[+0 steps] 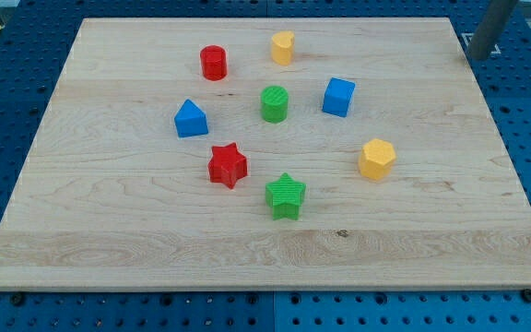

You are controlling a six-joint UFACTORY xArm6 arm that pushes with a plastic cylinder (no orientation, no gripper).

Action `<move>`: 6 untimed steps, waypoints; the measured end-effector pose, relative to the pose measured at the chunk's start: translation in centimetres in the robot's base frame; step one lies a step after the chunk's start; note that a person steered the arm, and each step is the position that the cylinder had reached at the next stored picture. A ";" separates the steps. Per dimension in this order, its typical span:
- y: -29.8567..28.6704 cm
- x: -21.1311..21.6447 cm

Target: Point at the red circle

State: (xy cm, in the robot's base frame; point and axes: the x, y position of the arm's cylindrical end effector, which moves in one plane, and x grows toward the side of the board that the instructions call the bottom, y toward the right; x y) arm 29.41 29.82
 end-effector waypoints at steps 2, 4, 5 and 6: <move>-4.8 0.0; -5.2 0.4; -10.5 1.0; -15.5 2.1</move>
State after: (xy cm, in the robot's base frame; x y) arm 31.49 14.36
